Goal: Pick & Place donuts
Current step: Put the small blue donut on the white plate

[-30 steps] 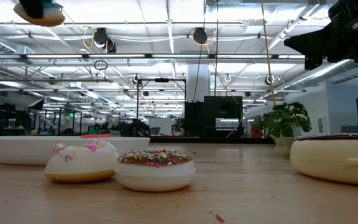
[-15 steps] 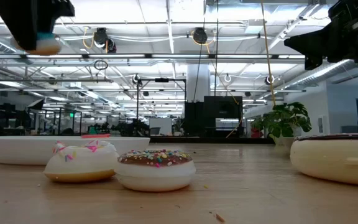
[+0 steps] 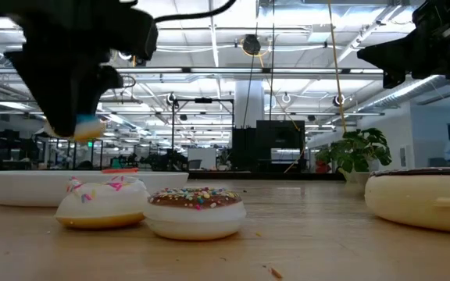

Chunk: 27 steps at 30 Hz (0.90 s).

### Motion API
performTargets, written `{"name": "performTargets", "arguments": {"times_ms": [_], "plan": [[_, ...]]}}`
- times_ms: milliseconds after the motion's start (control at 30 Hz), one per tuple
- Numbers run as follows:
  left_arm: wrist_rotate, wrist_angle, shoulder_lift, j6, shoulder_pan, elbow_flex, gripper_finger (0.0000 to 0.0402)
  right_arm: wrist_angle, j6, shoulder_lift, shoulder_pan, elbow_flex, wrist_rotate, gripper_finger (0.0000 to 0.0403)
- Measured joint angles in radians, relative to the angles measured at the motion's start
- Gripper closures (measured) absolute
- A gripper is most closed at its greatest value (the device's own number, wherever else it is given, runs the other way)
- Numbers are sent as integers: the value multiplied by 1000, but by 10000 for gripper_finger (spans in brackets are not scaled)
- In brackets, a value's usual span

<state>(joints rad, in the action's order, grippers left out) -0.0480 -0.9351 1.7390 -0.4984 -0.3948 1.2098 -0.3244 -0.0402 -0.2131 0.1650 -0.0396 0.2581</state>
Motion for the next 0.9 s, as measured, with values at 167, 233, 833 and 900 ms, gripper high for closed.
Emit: {"name": "performTargets", "arguments": {"times_ms": [167,233,833,900], "plan": [[30,56,0,-9,4,-65,252,0,-1,0,0,0,0,403],[33,63,0,-27,3,-82,252,0,-1,0,0,0,0,403],[24,122,0,-30,-25,-132,252,0,-2,0,0,0,0,403],[22,125,0,-31,-24,-141,252,1,-2,0,0,0,0,403]]}}
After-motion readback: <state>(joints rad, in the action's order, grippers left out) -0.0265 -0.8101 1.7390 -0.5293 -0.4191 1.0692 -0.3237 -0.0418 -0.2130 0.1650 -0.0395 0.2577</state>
